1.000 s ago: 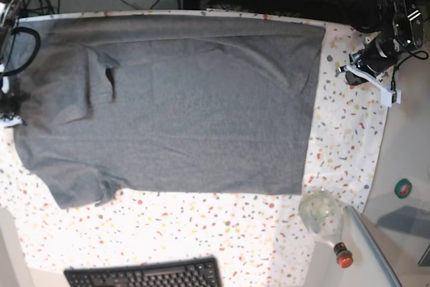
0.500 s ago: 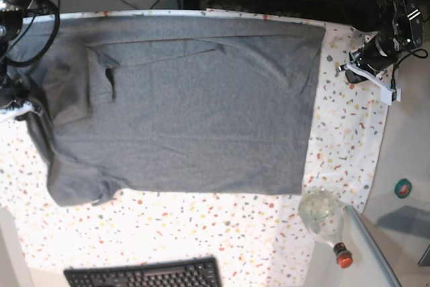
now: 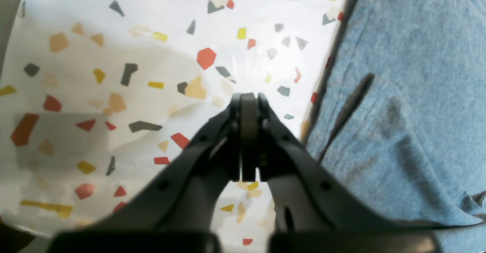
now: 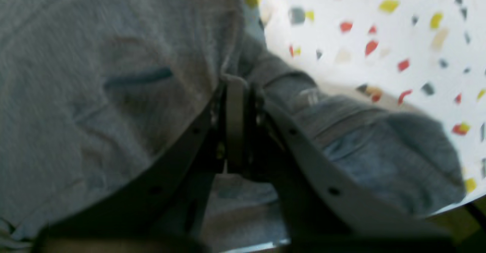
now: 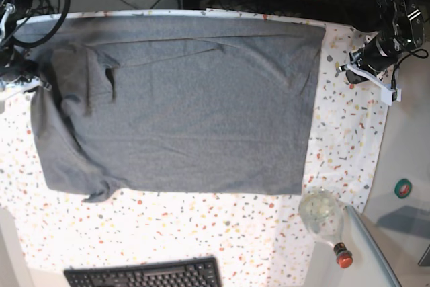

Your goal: Layout the t-shirt on the table in an organized manner, then fold the t-shirt properly

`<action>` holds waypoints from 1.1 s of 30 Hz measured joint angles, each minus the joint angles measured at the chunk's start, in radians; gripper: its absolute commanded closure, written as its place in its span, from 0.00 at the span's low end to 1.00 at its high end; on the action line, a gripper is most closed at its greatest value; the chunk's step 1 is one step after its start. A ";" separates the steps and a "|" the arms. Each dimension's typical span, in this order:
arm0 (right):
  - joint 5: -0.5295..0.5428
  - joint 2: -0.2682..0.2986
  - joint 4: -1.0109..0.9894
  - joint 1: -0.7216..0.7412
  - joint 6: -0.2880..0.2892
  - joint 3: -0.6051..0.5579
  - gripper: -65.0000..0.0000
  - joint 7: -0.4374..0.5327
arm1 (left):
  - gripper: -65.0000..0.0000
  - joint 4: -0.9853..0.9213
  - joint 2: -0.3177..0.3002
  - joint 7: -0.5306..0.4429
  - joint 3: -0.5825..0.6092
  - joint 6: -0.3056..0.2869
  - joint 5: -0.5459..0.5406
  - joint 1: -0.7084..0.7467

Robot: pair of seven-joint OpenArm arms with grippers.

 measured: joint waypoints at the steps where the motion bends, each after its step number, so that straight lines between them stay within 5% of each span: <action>1: 0.003 -0.008 0.014 -0.004 0.000 0.000 0.69 -0.007 | 1.00 0.000 0.001 0.000 0.000 0.000 0.000 0.000; 3: -0.001 -0.020 0.052 -0.005 0.000 0.000 0.59 -0.010 | 1.00 0.000 0.000 0.000 0.000 0.000 0.000 0.000; 7: 0.002 -0.029 0.074 0.063 0.000 0.002 0.56 0.013 | 1.00 0.000 0.000 0.000 -0.001 0.000 0.000 0.000; 9: 0.014 0.013 -0.010 0.143 0.003 -0.006 0.56 0.017 | 1.00 0.000 0.000 -0.001 -0.001 0.000 -0.001 0.000; 14: 0.013 0.169 -0.473 0.404 0.010 -0.009 0.56 0.135 | 1.00 0.000 0.002 -0.004 -0.002 0.001 0.000 0.000; 19: -0.167 0.261 -0.958 0.580 -0.007 -0.006 0.50 0.322 | 1.00 0.000 0.000 -0.006 -0.003 0.000 0.000 0.005; 23: -0.229 0.270 -1.103 0.635 0.000 -0.007 0.43 0.423 | 1.00 0.000 0.000 -0.006 -0.002 0.000 -0.001 0.003; 30: -0.238 0.260 -1.105 0.630 0.003 -0.006 0.43 0.443 | 1.00 -0.001 0.000 -0.005 -0.003 0.003 0.000 0.000; 33: -0.240 0.256 -1.104 0.630 0.000 -0.006 0.57 0.447 | 1.00 -0.001 0.000 -0.004 -0.003 0.002 0.000 0.000</action>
